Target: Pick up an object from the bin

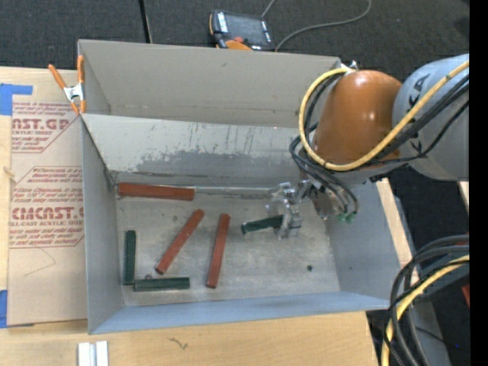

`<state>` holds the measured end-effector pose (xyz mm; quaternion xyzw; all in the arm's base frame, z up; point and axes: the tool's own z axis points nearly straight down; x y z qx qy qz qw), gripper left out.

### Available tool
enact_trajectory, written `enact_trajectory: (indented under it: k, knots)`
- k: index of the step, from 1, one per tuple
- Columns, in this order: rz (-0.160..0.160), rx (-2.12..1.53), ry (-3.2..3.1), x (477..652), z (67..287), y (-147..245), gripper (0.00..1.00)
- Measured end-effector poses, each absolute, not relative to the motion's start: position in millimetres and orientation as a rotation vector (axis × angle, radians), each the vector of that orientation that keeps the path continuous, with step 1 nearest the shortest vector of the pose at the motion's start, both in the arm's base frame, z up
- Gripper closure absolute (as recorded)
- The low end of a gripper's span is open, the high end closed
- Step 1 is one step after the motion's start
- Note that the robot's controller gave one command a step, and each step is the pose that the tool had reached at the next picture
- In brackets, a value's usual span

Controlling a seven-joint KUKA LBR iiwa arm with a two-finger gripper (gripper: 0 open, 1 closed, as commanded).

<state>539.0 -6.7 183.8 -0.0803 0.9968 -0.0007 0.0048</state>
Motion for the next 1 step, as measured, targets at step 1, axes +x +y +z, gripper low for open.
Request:
enact_trajectory:
  k: [1]
  knots:
    - [-0.002,-0.290,3.117,555.4,247.1,-5.7,1.00]
